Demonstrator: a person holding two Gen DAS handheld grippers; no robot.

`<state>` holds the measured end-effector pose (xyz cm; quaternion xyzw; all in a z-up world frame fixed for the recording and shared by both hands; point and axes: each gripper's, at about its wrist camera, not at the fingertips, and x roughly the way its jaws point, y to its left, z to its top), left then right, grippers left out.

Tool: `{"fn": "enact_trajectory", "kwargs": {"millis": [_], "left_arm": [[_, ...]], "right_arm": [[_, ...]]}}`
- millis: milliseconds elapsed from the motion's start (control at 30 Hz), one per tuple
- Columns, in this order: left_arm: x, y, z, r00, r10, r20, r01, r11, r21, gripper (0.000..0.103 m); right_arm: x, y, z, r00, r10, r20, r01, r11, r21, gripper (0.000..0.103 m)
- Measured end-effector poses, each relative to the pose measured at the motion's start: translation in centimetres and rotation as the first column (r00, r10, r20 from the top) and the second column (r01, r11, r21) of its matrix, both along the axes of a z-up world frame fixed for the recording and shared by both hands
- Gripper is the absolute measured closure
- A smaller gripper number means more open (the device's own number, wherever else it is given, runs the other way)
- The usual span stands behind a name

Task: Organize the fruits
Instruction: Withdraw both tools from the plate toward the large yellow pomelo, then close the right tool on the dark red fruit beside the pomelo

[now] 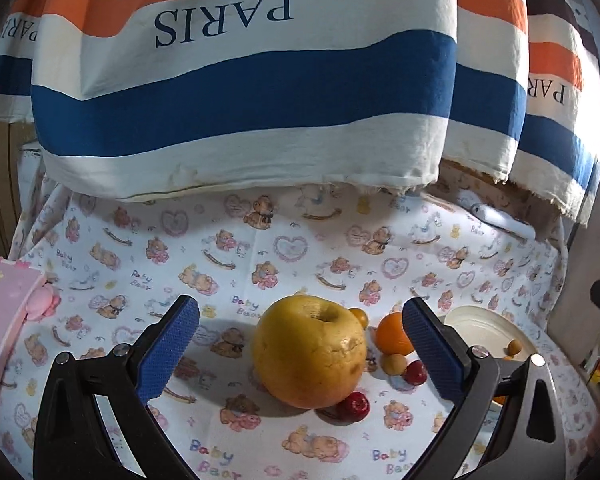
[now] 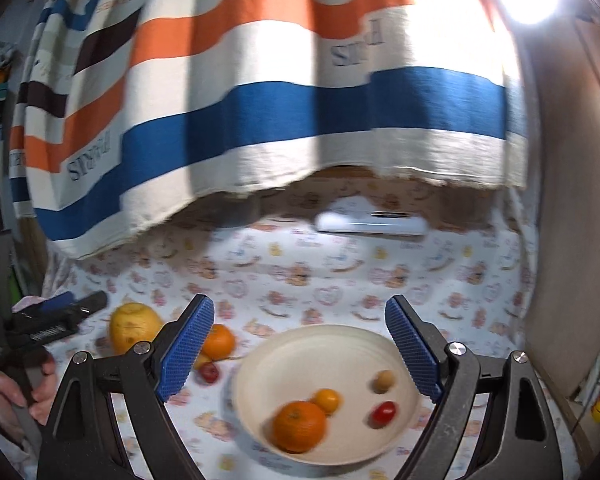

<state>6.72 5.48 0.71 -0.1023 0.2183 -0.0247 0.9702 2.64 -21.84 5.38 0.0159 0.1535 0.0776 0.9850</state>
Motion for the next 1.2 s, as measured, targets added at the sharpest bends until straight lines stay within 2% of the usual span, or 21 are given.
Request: {"fn": "enact_trajectory", "kwargs": {"millis": [167, 333, 500, 567, 667, 733, 833, 900, 1000, 1033, 1133, 1200], "left_arm": [[-0.3, -0.2, 0.5, 1.000, 0.004, 0.008, -0.004, 1.000, 0.020, 0.002], [-0.6, 0.7, 0.9, 0.999, 0.031, 0.010, -0.031, 0.999, -0.014, 0.002], [-0.5, 2.1, 0.9, 0.997, 0.080, 0.002, -0.080, 0.996, -0.044, 0.002], [-0.5, 2.6, 1.0, 0.996, 0.091, 0.002, -0.091, 0.994, -0.064, 0.002], [-0.4, 3.2, 1.0, 0.995, 0.104, 0.009, -0.104, 0.993, -0.054, 0.002], [-0.3, 3.4, 1.0, 0.992, 0.128, 0.015, -0.128, 0.991, -0.032, 0.002], [-0.2, 4.0, 1.0, 0.992, 0.130, 0.001, -0.130, 0.990, -0.061, 0.002], [-0.3, 4.2, 1.1, 0.992, 0.125, -0.002, -0.125, 0.989, -0.078, 0.002], [-0.3, 4.2, 1.2, 0.991, 0.136, -0.007, -0.136, 0.988, -0.070, 0.002], [-0.3, 4.2, 1.2, 0.991, 0.137, -0.011, -0.137, 0.988, -0.069, 0.002], [-0.1, 4.2, 1.0, 0.990, 0.139, -0.035, -0.141, 0.988, -0.065, 0.002], [0.0, 4.0, 1.0, 0.990, 0.131, -0.048, -0.133, 0.990, -0.049, 0.002]], "right_arm": [[1.1, 3.5, 0.4, 0.999, 0.037, -0.021, -0.037, 0.999, 0.001, 0.014], [3.5, 6.1, 0.4, 0.997, 0.059, -0.058, -0.059, 0.998, 0.010, 0.014], [6.6, 7.5, -1.3, 0.978, 0.094, -0.188, -0.089, 0.995, 0.034, 0.014], [7.7, 7.8, -2.2, 0.966, 0.103, -0.235, -0.096, 0.994, 0.044, 0.020], [8.7, 8.2, -3.7, 0.952, 0.128, -0.279, -0.120, 0.992, 0.046, 0.027], [9.0, 8.4, -4.6, 0.943, 0.151, -0.297, -0.145, 0.989, 0.042, 0.029], [9.0, 9.1, -5.7, 0.932, 0.192, -0.307, -0.200, 0.980, 0.005, 0.031], [9.3, 9.4, -6.3, 0.925, 0.199, -0.325, -0.216, 0.976, -0.016, 0.037], [10.0, 9.3, -7.0, 0.899, 0.222, -0.377, -0.234, 0.972, 0.015, 0.046], [10.1, 9.4, -7.2, 0.893, 0.223, -0.391, -0.238, 0.971, 0.010, 0.050], [10.4, 9.8, -7.7, 0.883, 0.191, -0.429, -0.231, 0.972, -0.042, 0.053], [10.7, 9.9, -8.2, 0.869, 0.193, -0.456, -0.237, 0.971, -0.041, 0.057]]}}
